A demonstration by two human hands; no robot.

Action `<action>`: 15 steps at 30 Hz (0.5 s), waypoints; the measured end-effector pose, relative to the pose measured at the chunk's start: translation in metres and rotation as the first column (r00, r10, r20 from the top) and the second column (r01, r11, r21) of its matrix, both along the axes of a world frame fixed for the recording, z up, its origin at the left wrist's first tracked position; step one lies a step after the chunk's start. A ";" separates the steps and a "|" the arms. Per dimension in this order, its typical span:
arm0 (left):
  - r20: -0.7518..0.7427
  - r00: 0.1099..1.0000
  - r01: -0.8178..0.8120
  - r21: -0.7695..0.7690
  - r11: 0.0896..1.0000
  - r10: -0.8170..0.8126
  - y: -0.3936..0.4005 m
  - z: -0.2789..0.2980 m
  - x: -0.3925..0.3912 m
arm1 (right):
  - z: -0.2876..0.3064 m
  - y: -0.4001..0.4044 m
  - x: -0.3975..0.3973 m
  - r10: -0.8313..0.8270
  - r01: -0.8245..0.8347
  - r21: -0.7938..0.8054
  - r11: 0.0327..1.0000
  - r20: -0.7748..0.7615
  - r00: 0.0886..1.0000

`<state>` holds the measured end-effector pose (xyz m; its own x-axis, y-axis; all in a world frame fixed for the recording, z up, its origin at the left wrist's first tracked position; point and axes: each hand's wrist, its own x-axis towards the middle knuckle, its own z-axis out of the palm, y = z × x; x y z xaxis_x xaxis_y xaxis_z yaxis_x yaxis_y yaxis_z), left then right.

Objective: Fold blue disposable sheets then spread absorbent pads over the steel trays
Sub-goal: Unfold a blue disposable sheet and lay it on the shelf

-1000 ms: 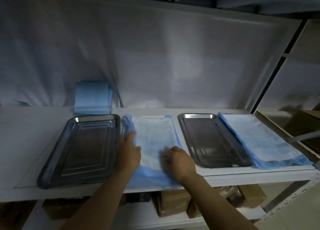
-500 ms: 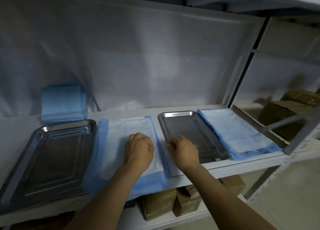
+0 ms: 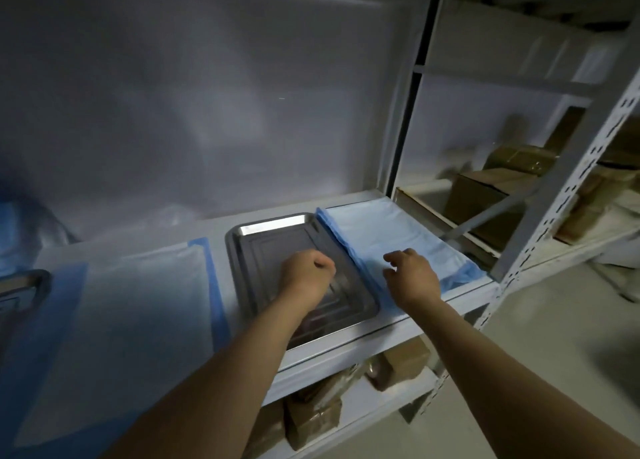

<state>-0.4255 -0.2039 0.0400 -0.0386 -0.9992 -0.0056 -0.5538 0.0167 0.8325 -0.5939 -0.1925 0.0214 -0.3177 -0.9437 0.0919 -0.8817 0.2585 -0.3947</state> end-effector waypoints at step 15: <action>0.013 0.999 0.040 0.051 0.998 -0.041 -0.021 -0.011 -0.041 | -0.017 -0.029 -0.021 0.029 -0.007 0.124 0.992 -0.175 0.984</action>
